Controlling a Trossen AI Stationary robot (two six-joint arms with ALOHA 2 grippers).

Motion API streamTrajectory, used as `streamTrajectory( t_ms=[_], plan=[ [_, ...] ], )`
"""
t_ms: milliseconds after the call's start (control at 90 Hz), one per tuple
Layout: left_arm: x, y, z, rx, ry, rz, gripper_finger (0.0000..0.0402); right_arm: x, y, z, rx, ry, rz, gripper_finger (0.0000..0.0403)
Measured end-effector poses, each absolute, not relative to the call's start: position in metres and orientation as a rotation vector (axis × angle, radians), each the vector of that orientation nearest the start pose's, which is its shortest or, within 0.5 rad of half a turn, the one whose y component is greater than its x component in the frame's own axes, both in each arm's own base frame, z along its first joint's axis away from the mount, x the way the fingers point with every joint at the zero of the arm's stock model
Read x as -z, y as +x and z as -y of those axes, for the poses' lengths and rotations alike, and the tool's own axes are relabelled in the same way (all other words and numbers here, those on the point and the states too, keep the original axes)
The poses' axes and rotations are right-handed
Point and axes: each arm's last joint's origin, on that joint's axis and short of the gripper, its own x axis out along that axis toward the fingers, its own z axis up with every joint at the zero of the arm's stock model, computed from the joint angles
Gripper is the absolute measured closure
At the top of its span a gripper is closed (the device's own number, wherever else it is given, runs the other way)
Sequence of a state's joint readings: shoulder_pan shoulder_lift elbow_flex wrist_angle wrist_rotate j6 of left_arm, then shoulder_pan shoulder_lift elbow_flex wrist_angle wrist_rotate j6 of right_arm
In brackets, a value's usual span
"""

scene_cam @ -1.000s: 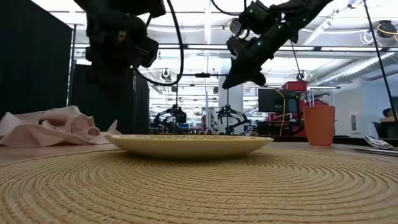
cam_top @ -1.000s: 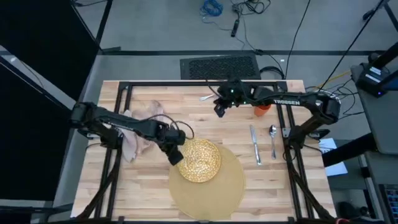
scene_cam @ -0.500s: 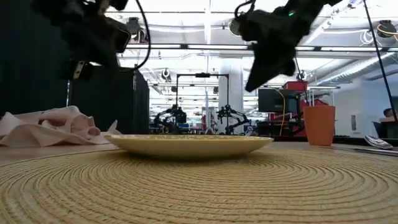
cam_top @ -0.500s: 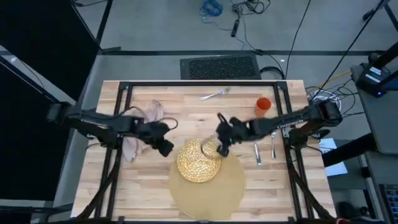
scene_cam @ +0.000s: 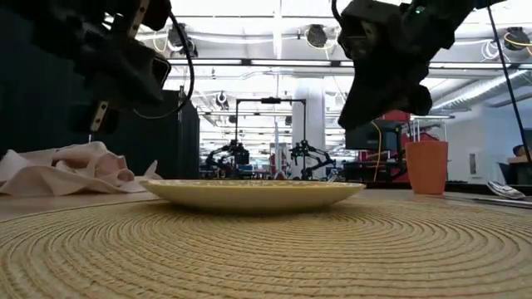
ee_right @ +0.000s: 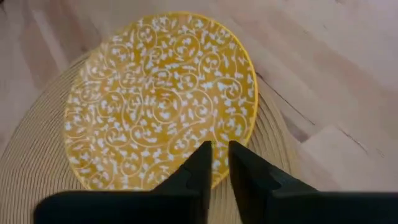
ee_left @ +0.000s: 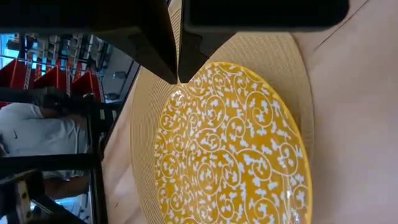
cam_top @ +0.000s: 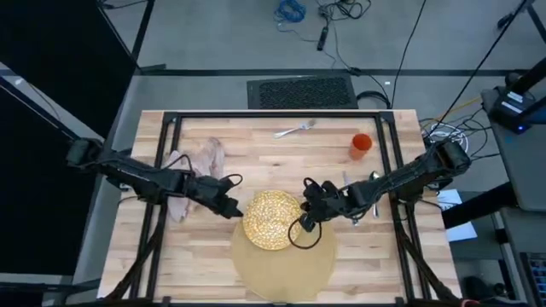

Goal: Set table place
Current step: Put the yellow plate on the brown table mat

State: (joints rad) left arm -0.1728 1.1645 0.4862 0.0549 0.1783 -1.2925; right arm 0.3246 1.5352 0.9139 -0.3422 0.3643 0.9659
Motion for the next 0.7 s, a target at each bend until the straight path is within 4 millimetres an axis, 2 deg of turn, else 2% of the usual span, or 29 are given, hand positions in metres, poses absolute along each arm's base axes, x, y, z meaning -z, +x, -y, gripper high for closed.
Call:
streamTrajectory(
  t_ms=[189,367,500,700],
  plan=[
    [-0.173,0.211,0.039,-0.18,-1.102,-0.845,0.0363,-0.191,0.284,-0.086,0.483,0.619,-0.799,0.0223],
    [-0.173,0.212,0.034,-0.286,-1.11,-0.771,0.0308,-0.192,0.286,-0.087,0.475,0.641,-0.773,0.0141],
    [-0.165,0.214,0.034,-0.339,-1.175,-0.809,0.0278,-0.185,0.287,-0.09,0.49,0.645,-0.792,0.0116],
    [-0.151,0.219,0.036,-0.391,-1.213,-0.869,0.0254,-0.167,0.294,-0.101,0.479,0.644,-0.81,0.0119]
  ],
)
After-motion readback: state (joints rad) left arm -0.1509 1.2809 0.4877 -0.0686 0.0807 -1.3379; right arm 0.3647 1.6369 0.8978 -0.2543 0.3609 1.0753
